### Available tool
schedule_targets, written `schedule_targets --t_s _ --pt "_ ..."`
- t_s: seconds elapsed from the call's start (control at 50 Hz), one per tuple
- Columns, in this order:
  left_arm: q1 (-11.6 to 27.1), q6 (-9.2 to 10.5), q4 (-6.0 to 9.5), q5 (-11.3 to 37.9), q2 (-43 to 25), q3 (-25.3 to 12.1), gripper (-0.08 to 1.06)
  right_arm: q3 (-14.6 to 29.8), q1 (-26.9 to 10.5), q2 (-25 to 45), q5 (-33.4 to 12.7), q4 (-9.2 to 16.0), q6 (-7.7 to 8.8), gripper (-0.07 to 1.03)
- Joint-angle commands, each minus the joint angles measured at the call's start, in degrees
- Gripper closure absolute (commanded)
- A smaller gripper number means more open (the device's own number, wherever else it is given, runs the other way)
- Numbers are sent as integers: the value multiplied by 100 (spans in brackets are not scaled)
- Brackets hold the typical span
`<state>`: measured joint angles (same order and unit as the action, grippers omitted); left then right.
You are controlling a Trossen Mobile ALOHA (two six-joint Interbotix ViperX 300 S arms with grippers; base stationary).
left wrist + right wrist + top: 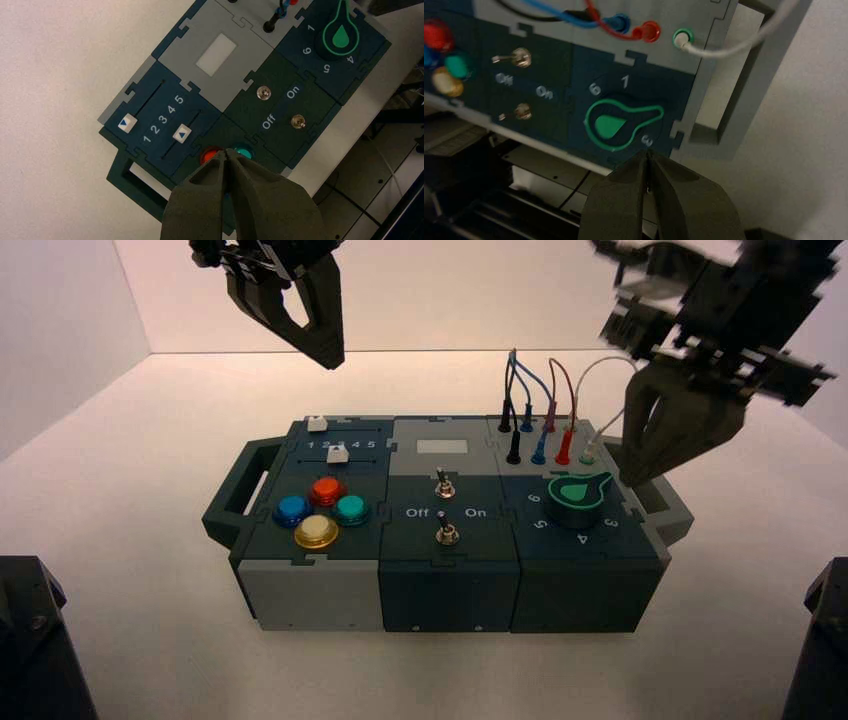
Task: Turn the knob to position 2.
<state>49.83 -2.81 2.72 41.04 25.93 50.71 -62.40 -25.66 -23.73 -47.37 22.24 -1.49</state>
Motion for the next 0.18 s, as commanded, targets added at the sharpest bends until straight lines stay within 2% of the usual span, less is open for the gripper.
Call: schedule_targets --t_s 0.02,0.18 --pt "9 -35 -9 -44 53 -132 100 18 9 -396 -185 18 -97 99" --pt "18 -35 -9 -44 26 -167 100 9 9 -545 -272 0 -105 98"
